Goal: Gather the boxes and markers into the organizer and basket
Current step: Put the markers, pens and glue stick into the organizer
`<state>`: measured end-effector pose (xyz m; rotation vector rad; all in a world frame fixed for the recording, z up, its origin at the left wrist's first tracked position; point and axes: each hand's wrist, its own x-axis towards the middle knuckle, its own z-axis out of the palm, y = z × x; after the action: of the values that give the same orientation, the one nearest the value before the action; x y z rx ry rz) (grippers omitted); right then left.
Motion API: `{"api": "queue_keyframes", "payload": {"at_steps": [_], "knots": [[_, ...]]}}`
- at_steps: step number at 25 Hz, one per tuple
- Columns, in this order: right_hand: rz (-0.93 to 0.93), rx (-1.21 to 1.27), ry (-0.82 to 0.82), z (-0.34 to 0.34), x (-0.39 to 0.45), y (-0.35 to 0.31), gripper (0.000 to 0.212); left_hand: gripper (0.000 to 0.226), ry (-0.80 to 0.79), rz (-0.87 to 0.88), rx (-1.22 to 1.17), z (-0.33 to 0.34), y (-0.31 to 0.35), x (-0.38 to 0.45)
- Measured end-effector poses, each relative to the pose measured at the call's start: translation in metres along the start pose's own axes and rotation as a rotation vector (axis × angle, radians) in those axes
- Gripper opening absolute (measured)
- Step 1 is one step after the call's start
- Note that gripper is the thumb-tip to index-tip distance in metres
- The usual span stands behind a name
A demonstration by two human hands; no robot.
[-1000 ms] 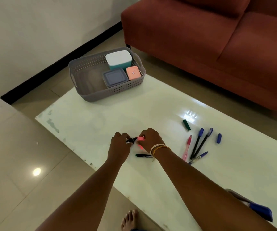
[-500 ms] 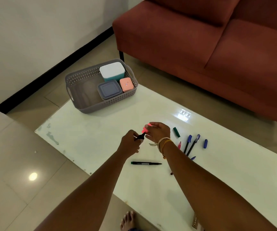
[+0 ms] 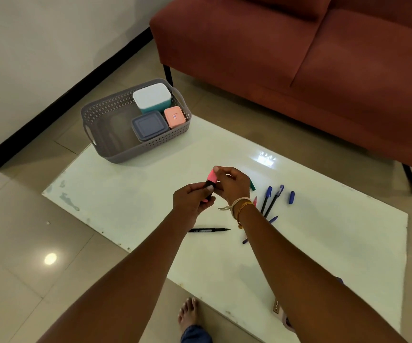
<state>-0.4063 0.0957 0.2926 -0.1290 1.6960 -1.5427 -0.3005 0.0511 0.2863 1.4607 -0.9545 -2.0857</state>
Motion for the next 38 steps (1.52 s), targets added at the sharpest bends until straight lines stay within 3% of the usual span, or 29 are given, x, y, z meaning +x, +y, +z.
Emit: {"api": "queue_keyframes", "payload": {"at_steps": [5,12,15,20,23,26,35,38], "knots": [[0.004,0.070,0.028,-0.019,-0.022,0.004,0.007,0.014,0.017,0.005,0.043,0.009,-0.008,-0.020],[-0.170,-0.138,0.002,-0.051,-0.042,0.009,0.007,0.029,0.086,0.028,0.033,0.030,-0.027,-0.059],[-0.170,-0.233,-0.072,-0.070,-0.057,0.006,0.010,0.032,0.009,-0.027,-0.016,0.034,-0.043,-0.072],[-0.120,-0.391,-0.134,-0.134,-0.098,0.024,0.030,0.027,-0.149,-0.096,0.218,0.050,-0.089,-0.110],[-0.148,-0.508,-0.007,-0.180,-0.122,0.044,0.029,0.043,-0.294,-0.140,0.399,0.053,-0.129,-0.131],[-0.163,-0.643,0.130,-0.224,-0.144,0.058,0.020,0.044,-0.357,-0.178,0.546,0.057,-0.165,-0.148],[-0.156,-0.916,0.137,-0.249,-0.153,0.085,0.024,0.037,-0.324,-0.216,0.665,0.057,-0.194,-0.155],[-0.142,-1.149,0.063,-0.244,-0.147,0.082,0.026,0.035,-0.303,-0.210,0.656,0.053,-0.188,-0.149]]}}
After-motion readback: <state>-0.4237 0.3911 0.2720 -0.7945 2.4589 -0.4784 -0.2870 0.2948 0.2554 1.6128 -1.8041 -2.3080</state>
